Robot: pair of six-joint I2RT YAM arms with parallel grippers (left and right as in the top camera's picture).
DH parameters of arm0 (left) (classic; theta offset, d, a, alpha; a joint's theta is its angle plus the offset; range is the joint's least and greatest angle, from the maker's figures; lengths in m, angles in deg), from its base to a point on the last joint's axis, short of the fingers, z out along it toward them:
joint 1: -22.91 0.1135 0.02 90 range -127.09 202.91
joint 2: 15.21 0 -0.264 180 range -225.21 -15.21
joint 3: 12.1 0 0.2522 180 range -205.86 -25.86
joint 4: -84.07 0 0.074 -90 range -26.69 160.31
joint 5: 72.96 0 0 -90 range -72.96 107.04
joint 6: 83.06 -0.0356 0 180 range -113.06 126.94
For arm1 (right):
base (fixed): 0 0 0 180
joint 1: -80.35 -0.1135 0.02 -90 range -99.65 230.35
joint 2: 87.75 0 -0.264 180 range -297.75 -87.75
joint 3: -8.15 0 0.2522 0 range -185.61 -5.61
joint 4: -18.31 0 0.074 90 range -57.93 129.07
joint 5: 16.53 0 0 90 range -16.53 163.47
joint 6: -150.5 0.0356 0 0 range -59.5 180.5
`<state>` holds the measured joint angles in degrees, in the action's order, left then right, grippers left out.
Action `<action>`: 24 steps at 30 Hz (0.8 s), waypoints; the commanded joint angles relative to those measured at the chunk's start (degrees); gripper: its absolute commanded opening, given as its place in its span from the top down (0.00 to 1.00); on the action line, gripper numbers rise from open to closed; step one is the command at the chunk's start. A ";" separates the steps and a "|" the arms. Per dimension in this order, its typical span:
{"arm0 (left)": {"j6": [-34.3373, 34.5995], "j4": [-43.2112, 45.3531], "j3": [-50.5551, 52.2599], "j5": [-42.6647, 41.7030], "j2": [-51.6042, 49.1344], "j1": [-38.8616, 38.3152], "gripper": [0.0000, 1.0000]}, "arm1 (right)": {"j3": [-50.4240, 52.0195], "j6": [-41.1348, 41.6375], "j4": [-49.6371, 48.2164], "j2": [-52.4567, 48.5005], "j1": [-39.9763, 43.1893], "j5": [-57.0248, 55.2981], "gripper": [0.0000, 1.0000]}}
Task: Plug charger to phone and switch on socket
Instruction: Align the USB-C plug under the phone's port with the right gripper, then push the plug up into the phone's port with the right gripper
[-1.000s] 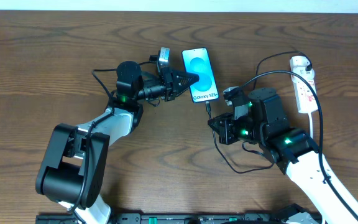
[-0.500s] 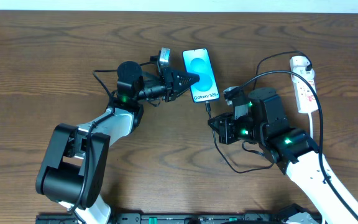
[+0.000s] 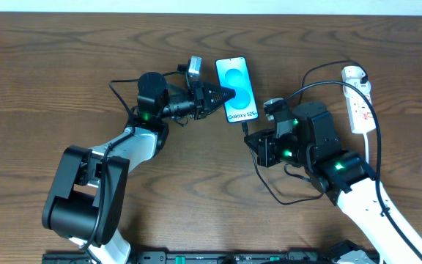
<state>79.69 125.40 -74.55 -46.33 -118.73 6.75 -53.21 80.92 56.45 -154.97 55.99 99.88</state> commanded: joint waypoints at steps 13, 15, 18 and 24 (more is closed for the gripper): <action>-1.11 0.70 -1.42 -3.02 0.33 -0.28 0.93 | -3.17 -0.66 0.92 2.60 -0.44 -0.39 0.63; -1.11 0.70 -1.42 -3.02 0.33 -0.28 0.93 | -5.35 -1.16 2.99 4.39 -0.44 -1.03 0.55; -0.85 0.70 -1.42 -2.32 0.33 -0.31 0.93 | -8.63 -1.18 6.95 7.32 -0.83 -5.66 0.53; 2.47 0.72 -1.42 1.14 0.33 -0.31 0.92 | -8.87 -0.28 11.32 8.46 -7.82 -21.94 0.48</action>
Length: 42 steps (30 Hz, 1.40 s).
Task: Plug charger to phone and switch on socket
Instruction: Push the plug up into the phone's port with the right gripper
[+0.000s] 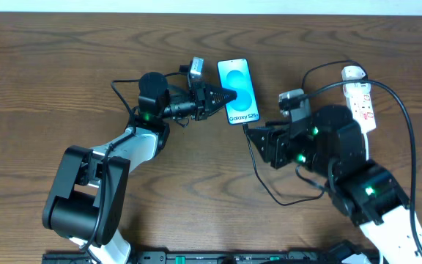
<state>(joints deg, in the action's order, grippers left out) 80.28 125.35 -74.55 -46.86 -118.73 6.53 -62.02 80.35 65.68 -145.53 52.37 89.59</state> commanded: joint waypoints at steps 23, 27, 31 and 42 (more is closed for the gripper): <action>3.63 0.79 -1.42 -2.60 0.33 -0.09 0.93 | -0.07 6.49 -3.32 -15.54 -14.27 -30.40 0.99; 2.80 0.98 -1.42 -3.69 0.33 -0.37 0.93 | -0.07 6.47 -4.42 -16.26 -14.27 -30.64 0.99; 2.82 6.91 -1.40 -3.65 0.33 -2.27 0.93 | -0.09 6.45 -8.17 -17.22 -13.79 -30.62 0.99; 1.88 7.45 -1.25 -4.96 0.33 -3.23 0.93 | -2.16 5.79 -10.56 -15.98 -10.62 -30.56 0.99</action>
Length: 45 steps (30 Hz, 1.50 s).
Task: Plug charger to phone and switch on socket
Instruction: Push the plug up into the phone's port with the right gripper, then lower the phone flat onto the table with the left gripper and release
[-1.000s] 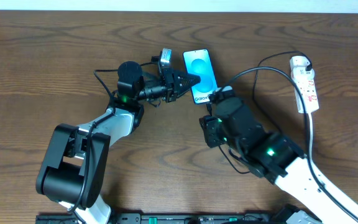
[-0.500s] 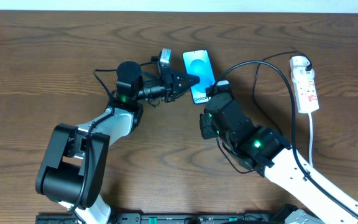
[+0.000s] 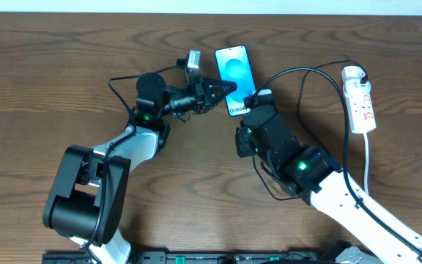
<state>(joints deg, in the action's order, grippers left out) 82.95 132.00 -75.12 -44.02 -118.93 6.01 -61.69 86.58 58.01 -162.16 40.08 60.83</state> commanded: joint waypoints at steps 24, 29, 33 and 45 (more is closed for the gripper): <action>-16.57 0.83 -0.76 -7.39 0.52 -2.84 0.92 | -4.24 -5.79 12.04 34.97 3.72 -8.98 0.01; -12.15 0.26 -4.09 -3.69 0.55 -3.93 0.93 | -4.24 -7.50 14.25 36.92 3.74 -12.55 0.01; -16.83 -10.67 -9.55 -2.21 0.55 -5.46 0.93 | -4.24 -7.45 14.16 37.03 3.93 -12.50 0.01; -44.13 -63.12 -24.90 8.85 -0.92 -7.93 0.93 | -4.24 -7.26 14.36 37.00 3.91 -12.28 0.01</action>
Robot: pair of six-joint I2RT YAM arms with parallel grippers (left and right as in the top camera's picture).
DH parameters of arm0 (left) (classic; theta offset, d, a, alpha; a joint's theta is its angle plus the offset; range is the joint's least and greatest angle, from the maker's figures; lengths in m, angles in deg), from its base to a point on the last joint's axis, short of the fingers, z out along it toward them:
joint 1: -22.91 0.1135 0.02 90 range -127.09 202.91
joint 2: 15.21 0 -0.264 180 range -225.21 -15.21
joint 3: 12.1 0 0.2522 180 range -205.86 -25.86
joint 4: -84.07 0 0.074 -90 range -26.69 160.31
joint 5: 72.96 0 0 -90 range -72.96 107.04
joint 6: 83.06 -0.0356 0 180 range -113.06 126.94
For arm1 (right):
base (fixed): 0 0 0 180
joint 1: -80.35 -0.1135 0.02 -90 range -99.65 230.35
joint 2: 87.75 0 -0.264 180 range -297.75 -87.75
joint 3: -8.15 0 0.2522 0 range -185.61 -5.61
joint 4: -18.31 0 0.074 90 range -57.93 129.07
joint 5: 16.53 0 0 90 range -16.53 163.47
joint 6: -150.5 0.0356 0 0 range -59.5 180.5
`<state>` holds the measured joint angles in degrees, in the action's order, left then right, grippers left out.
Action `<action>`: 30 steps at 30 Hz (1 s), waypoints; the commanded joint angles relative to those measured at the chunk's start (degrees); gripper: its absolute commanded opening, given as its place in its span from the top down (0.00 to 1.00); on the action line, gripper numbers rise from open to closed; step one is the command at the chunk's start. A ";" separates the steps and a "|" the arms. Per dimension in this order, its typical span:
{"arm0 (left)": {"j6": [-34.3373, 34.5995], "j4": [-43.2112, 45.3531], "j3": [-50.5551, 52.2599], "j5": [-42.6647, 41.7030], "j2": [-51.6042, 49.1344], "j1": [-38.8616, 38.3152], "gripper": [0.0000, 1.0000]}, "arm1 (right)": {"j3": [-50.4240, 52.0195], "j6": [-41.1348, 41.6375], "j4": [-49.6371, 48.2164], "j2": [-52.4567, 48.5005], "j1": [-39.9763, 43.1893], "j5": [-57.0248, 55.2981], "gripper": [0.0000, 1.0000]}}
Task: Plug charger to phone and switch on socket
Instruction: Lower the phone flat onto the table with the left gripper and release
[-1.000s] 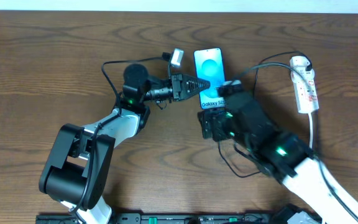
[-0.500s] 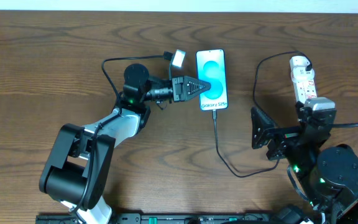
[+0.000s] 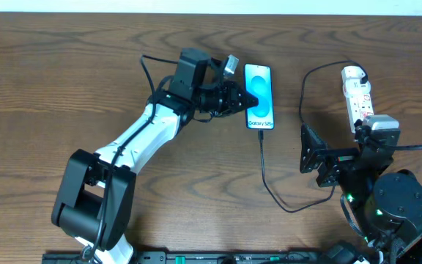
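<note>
The phone (image 3: 259,97) lies face up on the wooden table, its blue screen lit. My left gripper (image 3: 242,98) reaches in from the left and is shut on the phone's left edge. A black charger cable (image 3: 263,165) runs from the phone's bottom end down, loops right and rises to the white power strip (image 3: 359,99) at the right. My right gripper (image 3: 313,160) stands open at the lower right, well away from the phone and below the strip, with nothing between its fingers.
The cable's loop (image 3: 291,208) lies on the table just left of the right arm's body (image 3: 390,209). The left arm (image 3: 138,139) stretches diagonally from the lower left. The table's far edge runs along the top.
The right gripper has left the phone's bottom end and now stands open at the lower right. The phone and left gripper have shifted right and toward me. The cable stays in the phone.
The left gripper kept hold of the phone's left edge at every moment. The right gripper first held the cable's plug end just below the phone, then a little farther right, then sat at the phone's bottom end. Now the cable hangs from the phone and the right gripper is away, open.
</note>
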<state>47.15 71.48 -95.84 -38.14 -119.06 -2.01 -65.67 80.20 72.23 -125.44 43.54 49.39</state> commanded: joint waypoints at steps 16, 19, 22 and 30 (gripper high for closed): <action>-11.04 -11.43 -22.10 -5.66 -25.68 0.22 0.93 | -0.15 2.99 0.57 -3.02 0.48 2.60 0.01; -11.04 -14.56 -21.97 -4.26 -26.03 0.22 0.93 | -0.15 3.02 0.55 -5.01 0.46 2.67 0.01; -10.75 -18.91 -21.33 1.75 -26.03 0.22 0.93 | -0.15 3.02 0.11 -8.00 0.48 4.83 0.01; -9.51 -20.22 -19.43 3.67 -26.03 0.02 0.92 | -0.15 3.65 -0.59 -11.78 0.63 7.30 0.01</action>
<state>37.12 51.39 -116.08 -35.30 -146.03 -1.95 -65.67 82.69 71.93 -136.57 43.54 55.67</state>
